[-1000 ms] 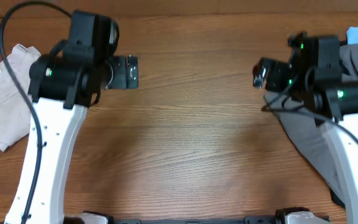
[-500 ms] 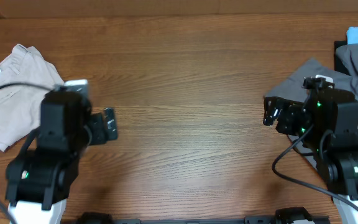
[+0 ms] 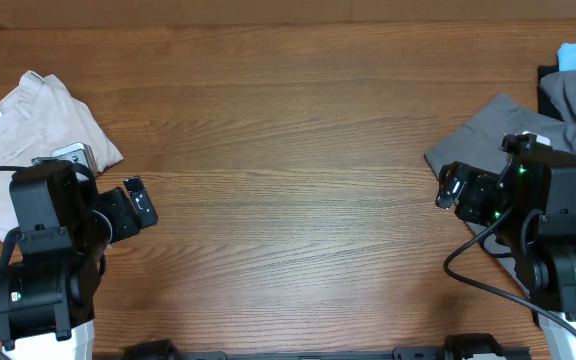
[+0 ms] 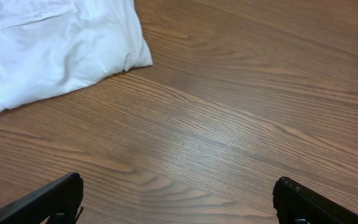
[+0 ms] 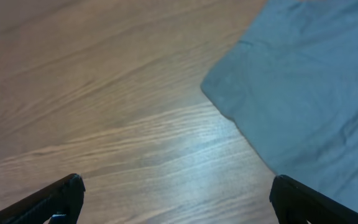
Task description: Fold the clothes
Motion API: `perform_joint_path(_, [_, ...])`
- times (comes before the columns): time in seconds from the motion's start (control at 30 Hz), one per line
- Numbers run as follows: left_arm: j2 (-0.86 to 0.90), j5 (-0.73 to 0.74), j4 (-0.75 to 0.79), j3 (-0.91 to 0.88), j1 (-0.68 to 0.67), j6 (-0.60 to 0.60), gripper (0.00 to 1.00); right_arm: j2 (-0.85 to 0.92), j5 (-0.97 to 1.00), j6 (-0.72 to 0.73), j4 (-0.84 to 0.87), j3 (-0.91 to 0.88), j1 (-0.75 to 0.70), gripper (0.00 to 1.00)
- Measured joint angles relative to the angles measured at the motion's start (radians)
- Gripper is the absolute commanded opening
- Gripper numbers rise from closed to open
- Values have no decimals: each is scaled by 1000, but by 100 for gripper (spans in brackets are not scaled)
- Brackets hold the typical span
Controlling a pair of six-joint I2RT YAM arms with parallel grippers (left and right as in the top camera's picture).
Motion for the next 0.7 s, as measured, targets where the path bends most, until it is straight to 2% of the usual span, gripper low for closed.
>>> perform_joint_path(0.7, [165, 11, 4, 0, 0, 0, 100, 192, 0, 2, 31, -6, 0, 100])
